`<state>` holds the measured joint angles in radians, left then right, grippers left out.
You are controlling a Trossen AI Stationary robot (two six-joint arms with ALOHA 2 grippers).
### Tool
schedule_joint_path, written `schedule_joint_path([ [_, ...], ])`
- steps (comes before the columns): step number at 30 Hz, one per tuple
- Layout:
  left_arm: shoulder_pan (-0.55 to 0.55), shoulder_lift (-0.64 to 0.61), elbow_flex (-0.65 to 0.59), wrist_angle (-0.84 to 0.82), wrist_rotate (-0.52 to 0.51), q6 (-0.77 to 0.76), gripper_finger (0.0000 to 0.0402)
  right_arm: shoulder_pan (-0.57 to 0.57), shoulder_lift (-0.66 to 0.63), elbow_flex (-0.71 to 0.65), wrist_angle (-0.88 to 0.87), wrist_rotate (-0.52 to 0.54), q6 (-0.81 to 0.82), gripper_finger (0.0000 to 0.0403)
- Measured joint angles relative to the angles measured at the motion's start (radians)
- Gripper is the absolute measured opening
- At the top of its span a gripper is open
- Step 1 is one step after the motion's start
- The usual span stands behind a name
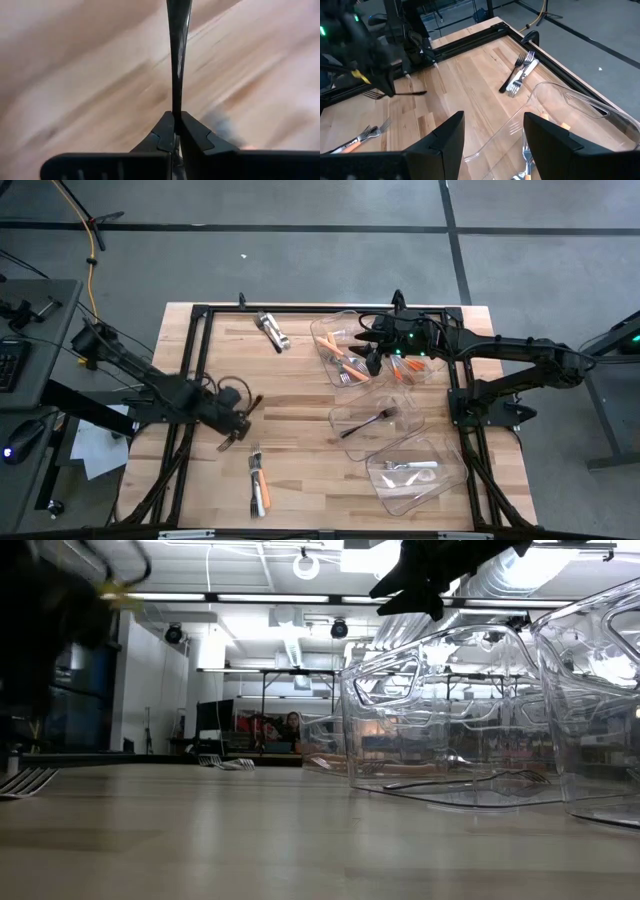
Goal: Sort silverware by color (type)
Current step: Move the white fork from the top
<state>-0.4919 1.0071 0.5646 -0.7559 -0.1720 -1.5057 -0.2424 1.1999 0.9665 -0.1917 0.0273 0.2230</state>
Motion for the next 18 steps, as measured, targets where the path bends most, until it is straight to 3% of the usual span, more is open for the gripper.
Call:
schedule_joint_path([
  [5,0.094,-0.155,0.060,0.053,-0.203,0.236,0.0001,0.000,0.000,0.000,0.000,0.000,0.002,0.0189],
  [9,0.202,-0.219,0.079,0.227,-0.258,0.530,0.0001,0.000,0.000,0.000,0.009,0.000,0.010,0.0189],
  [14,0.346,-0.222,0.079,0.562,-0.200,0.868,0.0001,0.002,0.000,0.000,0.073,0.000,0.064,0.0189],
  [18,0.454,-0.167,0.080,0.818,-0.037,1.051,0.0001,0.016,0.000,0.000,0.148,-0.018,0.090,0.0189],
])
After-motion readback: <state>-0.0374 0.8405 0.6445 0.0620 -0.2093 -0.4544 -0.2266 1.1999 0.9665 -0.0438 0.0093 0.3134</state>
